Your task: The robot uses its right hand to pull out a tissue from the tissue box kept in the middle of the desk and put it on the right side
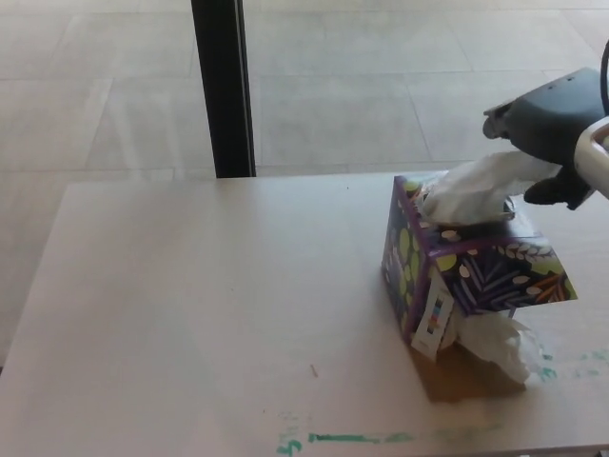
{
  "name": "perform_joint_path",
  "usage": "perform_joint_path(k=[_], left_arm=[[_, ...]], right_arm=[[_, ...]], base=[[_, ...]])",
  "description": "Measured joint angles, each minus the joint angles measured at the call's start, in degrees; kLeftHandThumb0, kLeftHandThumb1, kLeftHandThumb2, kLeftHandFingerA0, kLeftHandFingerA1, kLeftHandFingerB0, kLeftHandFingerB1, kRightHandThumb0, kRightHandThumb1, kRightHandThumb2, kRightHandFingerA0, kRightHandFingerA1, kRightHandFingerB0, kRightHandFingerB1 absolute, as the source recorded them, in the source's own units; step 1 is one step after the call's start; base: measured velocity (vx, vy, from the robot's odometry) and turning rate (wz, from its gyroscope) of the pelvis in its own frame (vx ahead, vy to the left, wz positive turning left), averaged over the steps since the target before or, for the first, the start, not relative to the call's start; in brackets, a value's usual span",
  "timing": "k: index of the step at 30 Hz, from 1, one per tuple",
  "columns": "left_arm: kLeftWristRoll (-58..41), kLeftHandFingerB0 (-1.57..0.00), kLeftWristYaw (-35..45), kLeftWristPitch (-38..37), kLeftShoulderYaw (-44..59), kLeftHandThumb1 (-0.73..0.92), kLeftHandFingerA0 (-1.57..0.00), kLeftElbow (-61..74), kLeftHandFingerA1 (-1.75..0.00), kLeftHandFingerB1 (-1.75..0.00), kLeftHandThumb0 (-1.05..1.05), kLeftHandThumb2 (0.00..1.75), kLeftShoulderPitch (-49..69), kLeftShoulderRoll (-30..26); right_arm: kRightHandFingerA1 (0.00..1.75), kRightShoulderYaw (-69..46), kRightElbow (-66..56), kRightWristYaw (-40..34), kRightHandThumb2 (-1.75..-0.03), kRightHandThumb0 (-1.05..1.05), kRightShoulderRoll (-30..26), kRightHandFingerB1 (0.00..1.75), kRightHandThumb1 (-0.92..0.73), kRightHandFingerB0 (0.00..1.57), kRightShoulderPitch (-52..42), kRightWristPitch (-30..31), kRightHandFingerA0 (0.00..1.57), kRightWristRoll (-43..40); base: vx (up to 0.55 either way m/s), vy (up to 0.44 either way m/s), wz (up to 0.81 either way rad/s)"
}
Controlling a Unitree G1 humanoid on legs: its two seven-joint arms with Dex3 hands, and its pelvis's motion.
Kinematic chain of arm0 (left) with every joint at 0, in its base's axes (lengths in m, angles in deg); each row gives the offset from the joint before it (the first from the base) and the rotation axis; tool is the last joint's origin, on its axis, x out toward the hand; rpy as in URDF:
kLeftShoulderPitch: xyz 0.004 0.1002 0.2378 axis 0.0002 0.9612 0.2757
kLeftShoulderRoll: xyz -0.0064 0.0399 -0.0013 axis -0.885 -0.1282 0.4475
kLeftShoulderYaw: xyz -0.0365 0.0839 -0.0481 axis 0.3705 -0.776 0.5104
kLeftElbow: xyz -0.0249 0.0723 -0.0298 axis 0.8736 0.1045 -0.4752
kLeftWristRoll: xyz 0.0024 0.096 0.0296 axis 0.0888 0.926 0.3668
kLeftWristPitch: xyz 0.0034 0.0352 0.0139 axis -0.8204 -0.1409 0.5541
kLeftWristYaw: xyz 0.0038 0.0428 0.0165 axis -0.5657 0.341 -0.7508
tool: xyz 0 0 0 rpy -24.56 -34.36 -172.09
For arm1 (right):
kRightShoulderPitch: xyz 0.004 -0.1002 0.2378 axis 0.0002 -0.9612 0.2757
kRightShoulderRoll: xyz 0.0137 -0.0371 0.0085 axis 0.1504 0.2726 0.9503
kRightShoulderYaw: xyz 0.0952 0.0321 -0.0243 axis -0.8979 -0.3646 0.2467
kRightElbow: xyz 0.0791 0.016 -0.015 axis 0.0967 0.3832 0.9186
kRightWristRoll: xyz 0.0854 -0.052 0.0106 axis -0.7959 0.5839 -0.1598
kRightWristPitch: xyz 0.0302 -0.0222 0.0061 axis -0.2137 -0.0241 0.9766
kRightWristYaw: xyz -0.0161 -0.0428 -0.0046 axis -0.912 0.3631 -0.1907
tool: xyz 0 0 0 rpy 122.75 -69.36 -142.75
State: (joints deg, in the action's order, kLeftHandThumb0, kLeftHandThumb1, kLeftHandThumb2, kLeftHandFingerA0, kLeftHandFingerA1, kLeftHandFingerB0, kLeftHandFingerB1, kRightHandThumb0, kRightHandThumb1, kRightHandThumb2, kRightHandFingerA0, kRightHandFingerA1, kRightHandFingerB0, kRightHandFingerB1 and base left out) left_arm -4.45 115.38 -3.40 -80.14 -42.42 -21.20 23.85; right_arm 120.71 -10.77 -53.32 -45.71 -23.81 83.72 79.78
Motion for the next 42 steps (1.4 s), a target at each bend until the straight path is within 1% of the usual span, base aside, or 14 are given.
perform_joint_path(k=[2,5,10,12,13,14,16,18,19,20,22,27,41,42], left_arm=[[-0.01,-0.21,0.0,-0.03,0.0,0.58,-0.45,-0.01,-0.62,-0.48,-0.61,1.04,0.03,0.02],[-0.04,-0.4,0.0,-0.03,0.08,0.82,-0.5,-0.01,-0.44,-0.38,-0.73,0.65,-0.01,0.1],[-0.06,-0.33,0.01,-0.15,0.1,0.65,-0.41,0.01,-0.56,-0.51,-0.75,1.03,-0.1,0.18],[-0.09,-0.41,0.01,-0.23,0.18,0.83,-0.5,0.03,-0.45,-0.38,-0.77,0.65,-0.15,0.2],[-0.13,-0.33,0.01,-0.27,0.28,0.67,-0.41,0.04,-0.57,-0.52,-0.76,1.04,-0.16,0.21],[-0.16,-0.41,0.01,-0.29,0.34,0.85,-0.51,0.05,-0.47,-0.38,-0.8,0.66,-0.15,0.21],[-0.24,-0.37,0.03,-0.33,0.55,0.67,-0.45,0.05,-0.58,-0.52,-0.82,1.07,-0.15,0.22],[-0.29,-0.45,0.05,-0.35,0.77,0.86,-0.55,0.05,-0.49,-0.39,-0.87,0.67,-0.14,0.23],[-0.32,-0.35,0.05,-0.36,0.89,0.69,-0.46,0.05,-0.59,-0.52,-0.82,1.08,-0.14,0.23],[-0.33,-0.44,0.05,-0.36,0.99,0.88,-0.54,0.04,-0.5,-0.39,-0.85,0.66,-0.13,0.23],[-0.34,-0.37,0.06,-0.37,1.18,0.71,-0.51,0.04,-0.6,-0.51,-0.82,1.11,-0.14,0.26],[-0.38,-0.43,0.05,-0.54,1.65,0.73,-0.54,0.03,-0.54,-0.47,-0.89,0.86,-0.08,0.47],[-2.06,-0.54,0.09,-0.53,5.53,0.89,-0.6,-0.27,-0.52,-0.43,-0.78,0.66,-0.17,1.1],[-2.15,-0.52,0.08,-0.53,5.59,0.88,-0.58,-0.26,-0.53,-0.45,-0.78,0.66,-0.17,1.11]], right_arm=[[1.59,-0.32,-0.41,-1.82,-0.61,-0.32,0.1,0.77,-0.71,0.83,-0.5,-0.79,0.91,0.18],[1.63,-0.61,-0.42,-4.04,-0.61,-0.33,0.22,0.73,-0.71,0.87,-1.0,-1.83,0.91,0.17],[1.68,-0.86,-0.4,-7.73,-0.65,-0.35,0.45,0.67,-0.66,0.89,-1.63,-3.77,0.9,0.13],[1.63,-0.91,-0.4,-8.99,-0.62,-0.34,0.48,0.64,-0.68,0.88,-1.71,-4.42,0.93,0.13],[1.62,-1.05,-0.39,-10.16,-0.61,-0.33,0.5,0.62,-0.68,0.88,-1.79,-5.05,0.93,0.13],[1.67,-1.18,-0.39,-10.87,-0.67,-0.33,0.52,0.75,-0.69,0.85,-1.84,-5.45,0.87,0.13],[1.57,-1.63,-0.39,-12.5,-0.71,-0.28,0.52,1.01,-0.67,0.9,-2.12,-6.36,0.93,0.13],[1.59,-2.12,-0.34,-14.09,-0.7,-0.28,0.51,1.0,-0.67,0.91,-2.73,-7.29,0.93,0.13],[1.59,-2.35,-0.26,-14.98,-0.69,-0.26,0.51,0.96,-0.67,0.92,-3.14,-7.84,0.92,0.12],[1.62,-2.47,-0.17,-15.67,-0.72,-0.23,0.51,0.97,-0.65,0.92,-3.4,-8.28,0.96,0.12],[1.64,-2.7,0.11,-17.27,-0.77,-0.2,0.51,1.04,-0.64,0.9,-4.08,-9.25,0.97,0.1],[1.75,-4.83,0.86,-20.99,-0.95,-0.23,0.55,1.62,-0.58,0.7,-6.87,-12.11,0.89,-0.53],[1.75,-12.78,1.52,-31.56,-1.01,-0.21,2.98,1.58,-0.5,0.73,-13.76,-17.63,0.91,-1.27],[1.36,-13.25,1.75,-32.25,-1.05,-0.27,3.18,1.18,-0.47,0.91,-14.02,-17.88,1.2,-1.26]], base=[[0.0,0.0,0.0],[0.0,0.0,0.0],[0.0,0.0,0.0],[0.0,0.0,0.0],[0.0,0.0,0.0],[0.0,0.0,0.0],[0.0,0.0,0.0],[0.0,0.0,0.0],[0.0,0.0,0.0],[0.0,0.0,0.0],[0.0,0.0,0.0],[0.0,0.0,0.0],[0.0,0.0,0.0],[0.0,0.0,0.0]])
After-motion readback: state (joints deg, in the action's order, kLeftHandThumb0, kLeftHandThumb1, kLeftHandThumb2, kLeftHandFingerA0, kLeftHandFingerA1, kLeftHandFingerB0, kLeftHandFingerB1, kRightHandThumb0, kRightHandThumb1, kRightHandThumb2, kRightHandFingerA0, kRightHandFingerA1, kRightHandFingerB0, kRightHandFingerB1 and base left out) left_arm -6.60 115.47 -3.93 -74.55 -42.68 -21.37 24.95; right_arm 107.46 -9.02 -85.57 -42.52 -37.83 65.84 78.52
